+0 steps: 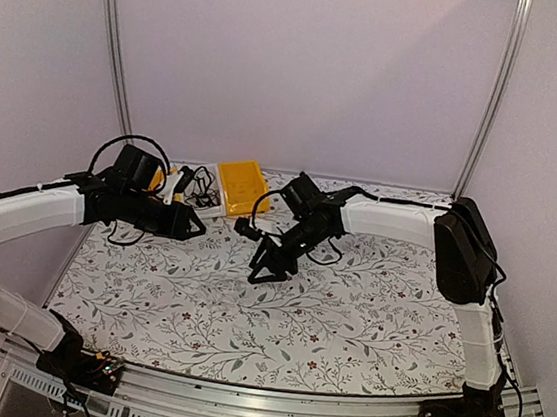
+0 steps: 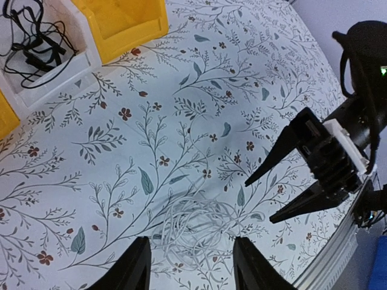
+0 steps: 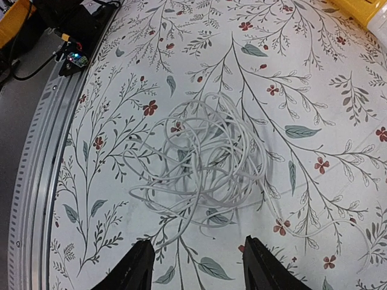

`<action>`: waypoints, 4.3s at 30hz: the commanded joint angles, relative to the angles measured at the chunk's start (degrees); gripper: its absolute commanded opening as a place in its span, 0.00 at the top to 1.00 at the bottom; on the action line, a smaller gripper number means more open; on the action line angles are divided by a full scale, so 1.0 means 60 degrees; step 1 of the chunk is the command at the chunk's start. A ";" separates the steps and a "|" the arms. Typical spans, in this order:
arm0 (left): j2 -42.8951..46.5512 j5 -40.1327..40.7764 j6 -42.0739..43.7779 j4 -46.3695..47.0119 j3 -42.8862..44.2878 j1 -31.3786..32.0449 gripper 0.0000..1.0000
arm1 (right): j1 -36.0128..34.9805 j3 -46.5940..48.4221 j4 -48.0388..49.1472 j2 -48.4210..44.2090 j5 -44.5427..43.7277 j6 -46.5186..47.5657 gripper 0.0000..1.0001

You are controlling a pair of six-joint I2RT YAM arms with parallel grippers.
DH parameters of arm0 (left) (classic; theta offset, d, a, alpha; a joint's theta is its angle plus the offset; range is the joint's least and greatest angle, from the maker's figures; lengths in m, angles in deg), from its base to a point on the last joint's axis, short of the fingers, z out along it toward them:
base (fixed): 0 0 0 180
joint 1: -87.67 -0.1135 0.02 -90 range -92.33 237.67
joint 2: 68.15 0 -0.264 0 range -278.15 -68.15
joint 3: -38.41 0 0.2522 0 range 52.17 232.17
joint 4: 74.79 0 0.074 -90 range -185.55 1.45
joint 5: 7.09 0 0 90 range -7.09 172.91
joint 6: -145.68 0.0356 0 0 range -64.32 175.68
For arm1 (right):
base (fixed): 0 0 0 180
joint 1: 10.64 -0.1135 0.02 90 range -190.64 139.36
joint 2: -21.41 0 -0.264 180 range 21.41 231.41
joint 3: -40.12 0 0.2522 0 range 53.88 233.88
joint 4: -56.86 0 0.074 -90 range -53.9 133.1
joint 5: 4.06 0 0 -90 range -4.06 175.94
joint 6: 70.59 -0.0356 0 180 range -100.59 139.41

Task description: Untangle the cables

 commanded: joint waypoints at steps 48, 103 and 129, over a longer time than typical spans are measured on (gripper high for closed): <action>-0.5560 -0.2049 0.0543 0.9875 -0.2862 0.0982 0.52 | 0.0812 0.7034 0.4171 -0.4093 -0.4923 -0.0687 1.00; -0.2593 0.0902 0.1138 0.5380 -0.2362 0.1038 0.46 | 0.6290 -0.8486 0.4171 -1.0273 -0.4247 -0.0028 1.00; -0.2634 0.0928 -0.0176 0.5028 -0.2349 0.1509 0.46 | 0.1529 -0.1196 0.1245 -0.1590 0.0599 0.1156 0.38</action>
